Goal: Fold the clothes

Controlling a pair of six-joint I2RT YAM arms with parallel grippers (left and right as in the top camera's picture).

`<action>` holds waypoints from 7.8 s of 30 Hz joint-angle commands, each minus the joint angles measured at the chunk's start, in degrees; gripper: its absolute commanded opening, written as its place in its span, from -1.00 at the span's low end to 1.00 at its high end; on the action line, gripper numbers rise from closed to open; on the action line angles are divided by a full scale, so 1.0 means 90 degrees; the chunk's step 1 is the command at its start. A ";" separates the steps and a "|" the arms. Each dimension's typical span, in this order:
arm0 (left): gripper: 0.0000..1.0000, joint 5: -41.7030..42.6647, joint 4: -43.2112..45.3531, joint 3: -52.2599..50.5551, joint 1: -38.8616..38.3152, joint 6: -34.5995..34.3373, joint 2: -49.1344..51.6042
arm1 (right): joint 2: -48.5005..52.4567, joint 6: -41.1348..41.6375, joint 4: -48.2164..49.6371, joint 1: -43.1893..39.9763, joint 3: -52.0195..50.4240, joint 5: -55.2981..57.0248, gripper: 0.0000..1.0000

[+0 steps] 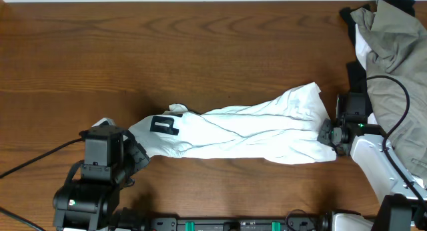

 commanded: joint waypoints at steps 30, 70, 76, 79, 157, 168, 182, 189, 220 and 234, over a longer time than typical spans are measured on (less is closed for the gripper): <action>-0.88 0.0015 0.0000 0.0097 0.0046 0.0160 -0.0017 | 0.0498 0.0141 0.0418 -0.0070 0.0044 0.0112 -0.35; -0.88 0.0015 0.0682 0.0097 0.0046 0.0306 -0.0017 | -0.0682 -0.0202 0.0194 -0.0070 0.0794 -0.0104 -0.86; -0.89 0.0015 0.0690 0.0097 0.0046 0.0357 -0.0017 | -0.0731 -0.0197 -0.0061 -0.0070 0.0794 -0.0104 -0.86; -0.88 0.0015 0.0690 0.0097 0.0046 0.0355 -0.0017 | -0.0670 -0.0197 -0.0255 -0.0070 0.0794 -0.0102 -0.86; -0.88 -0.0646 0.1413 0.4481 0.0051 0.1574 0.2004 | -0.0940 -0.1251 -0.2467 -0.0486 0.6273 0.0126 -0.97; -0.88 0.1183 0.3966 0.5236 0.0629 0.2069 0.5447 | 0.1564 -0.1129 0.0165 -0.0481 0.6382 -0.0631 -0.98; -0.88 0.1685 0.1275 0.8427 0.1081 0.2210 0.5693 | 0.1501 -0.1025 -0.2089 -0.0488 0.8920 -0.0695 -0.98; -0.89 0.1681 -0.1702 0.8092 0.0947 0.2212 0.5790 | 0.1515 -0.1059 -0.4301 -0.0491 0.8395 0.0197 -0.98; -0.88 0.1649 -0.2956 0.3436 0.0782 0.2902 0.5916 | 0.1515 -0.0860 -0.4809 -0.0486 0.4549 0.0323 -0.98; -0.88 -0.0129 -0.0894 0.3436 0.0918 0.2103 0.5916 | 0.1540 -0.0862 -0.2715 -0.0488 0.3696 0.0306 -0.98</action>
